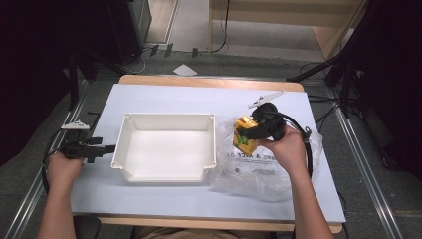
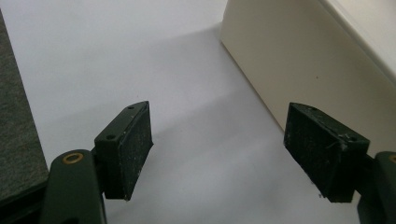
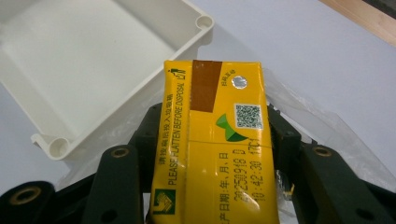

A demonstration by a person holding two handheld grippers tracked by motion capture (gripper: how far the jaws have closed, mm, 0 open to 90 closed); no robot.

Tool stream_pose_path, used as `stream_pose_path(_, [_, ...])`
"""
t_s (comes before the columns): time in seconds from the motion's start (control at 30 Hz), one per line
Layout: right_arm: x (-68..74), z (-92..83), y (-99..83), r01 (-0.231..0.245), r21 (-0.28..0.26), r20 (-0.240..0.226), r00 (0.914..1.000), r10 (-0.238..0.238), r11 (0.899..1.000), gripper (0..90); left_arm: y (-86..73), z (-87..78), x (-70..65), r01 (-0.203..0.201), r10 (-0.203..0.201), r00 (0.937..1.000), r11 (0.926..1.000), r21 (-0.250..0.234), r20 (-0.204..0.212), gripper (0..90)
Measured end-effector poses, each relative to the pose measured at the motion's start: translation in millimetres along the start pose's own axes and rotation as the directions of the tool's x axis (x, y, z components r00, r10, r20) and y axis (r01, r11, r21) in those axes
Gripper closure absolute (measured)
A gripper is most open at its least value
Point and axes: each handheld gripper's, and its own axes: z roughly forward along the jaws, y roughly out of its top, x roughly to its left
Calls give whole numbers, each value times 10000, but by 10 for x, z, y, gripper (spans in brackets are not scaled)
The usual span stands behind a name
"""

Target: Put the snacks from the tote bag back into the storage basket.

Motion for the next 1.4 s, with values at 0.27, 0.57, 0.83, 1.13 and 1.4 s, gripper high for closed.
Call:
stream_pose_path(0.27, [80, -23, 57, 291, -124, -49, 9996, -292, 9995, 527, -1, 0, 0, 17, -17, 10000, 10000, 0, -6, 247])
stream_pose_path(0.57, [184, -44, 118, 678, -244, 62, 9977, -677, 9974, 527, 1, -7, 1, 2, -2, 10000, 10000, -20, -12, 247])
stream_pose_path(0.83, [235, -51, 171, 750, -311, -124, 9971, -754, 9967, 527, 0, -7, 0, 0, 0, 10000, 10000, -16, -13, 247])
stream_pose_path(1.13, [299, -71, 253, 889, -489, -228, 9957, -901, 9948, 527, -1, -12, 0, 25, -25, 10000, 10000, -27, -5, 247])
stream_pose_path(1.4, [350, -69, 315, 948, -588, -306, 9948, -968, 9938, 527, -4, -14, 4, -9, 9, 10000, 10000, -1, -13, 247])
